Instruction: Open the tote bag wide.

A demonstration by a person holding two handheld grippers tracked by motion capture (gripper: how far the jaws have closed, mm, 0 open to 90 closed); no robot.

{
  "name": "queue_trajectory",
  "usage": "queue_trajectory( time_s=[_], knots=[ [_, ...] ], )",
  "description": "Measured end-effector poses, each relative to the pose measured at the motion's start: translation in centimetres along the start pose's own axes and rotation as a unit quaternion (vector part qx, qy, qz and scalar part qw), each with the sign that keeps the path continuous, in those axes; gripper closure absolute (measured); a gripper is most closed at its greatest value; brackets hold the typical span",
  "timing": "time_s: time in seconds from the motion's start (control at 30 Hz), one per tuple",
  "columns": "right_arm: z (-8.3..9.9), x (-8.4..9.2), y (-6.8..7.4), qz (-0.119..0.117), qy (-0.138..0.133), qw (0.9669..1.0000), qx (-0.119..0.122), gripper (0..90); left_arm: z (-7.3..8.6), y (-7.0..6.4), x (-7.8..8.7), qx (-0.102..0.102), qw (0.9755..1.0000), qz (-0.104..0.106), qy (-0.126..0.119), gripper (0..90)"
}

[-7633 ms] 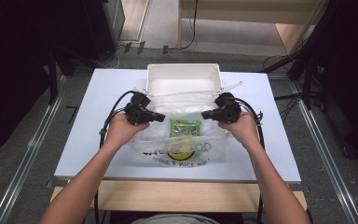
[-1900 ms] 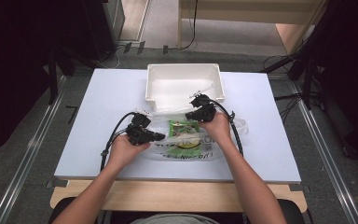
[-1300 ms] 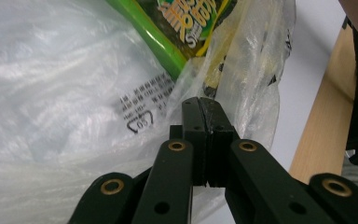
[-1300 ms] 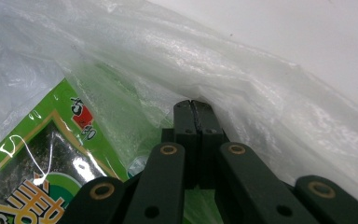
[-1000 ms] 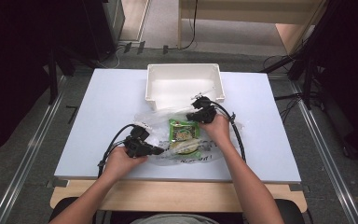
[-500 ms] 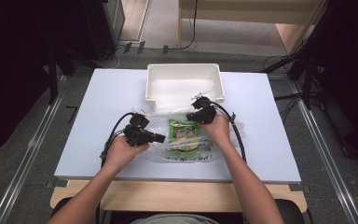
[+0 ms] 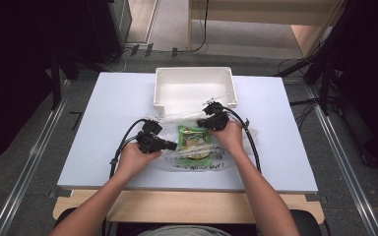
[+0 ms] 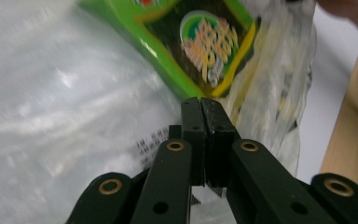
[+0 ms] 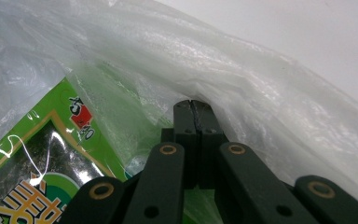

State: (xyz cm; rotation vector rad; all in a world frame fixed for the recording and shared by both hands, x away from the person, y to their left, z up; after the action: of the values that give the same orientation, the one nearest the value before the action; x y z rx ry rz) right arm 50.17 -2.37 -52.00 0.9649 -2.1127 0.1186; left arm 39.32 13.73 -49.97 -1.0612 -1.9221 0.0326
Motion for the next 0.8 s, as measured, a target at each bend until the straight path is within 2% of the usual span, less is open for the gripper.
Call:
queue_trajectory(
  time_s=[0.3,0.43,0.8],
  knots=[
    [0.0,0.0,-0.1,0.001,-0.004,1.0,-0.003,90.0,2.2,-1.2,0.2,-0.014,0.9998,0.012,0.01,90.0],
    [0.0,0.0,0.0,0.002,-0.005,1.0,-0.001,90.0,3.3,-2.0,0.1,-0.026,0.9992,0.018,0.025,90.0],
    [0.0,-0.1,0.2,0.013,-0.004,0.9999,0.002,90.0,6.2,-3.7,0.7,-0.03,0.9981,0.036,0.04,90.0]
  ],
)
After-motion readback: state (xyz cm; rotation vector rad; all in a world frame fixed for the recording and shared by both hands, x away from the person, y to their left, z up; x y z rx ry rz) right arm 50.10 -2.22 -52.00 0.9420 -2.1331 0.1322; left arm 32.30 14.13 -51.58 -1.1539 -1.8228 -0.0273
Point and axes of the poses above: each handheld gripper's, and its own axes: x roughly backward along the jaws, z roughly out of its underside, y roughly to its left, the point moved 7 cm from there along -x, roughly forward along the jaws, and after that the axes turned 5 degrees about -y, right-handed, at the moved point
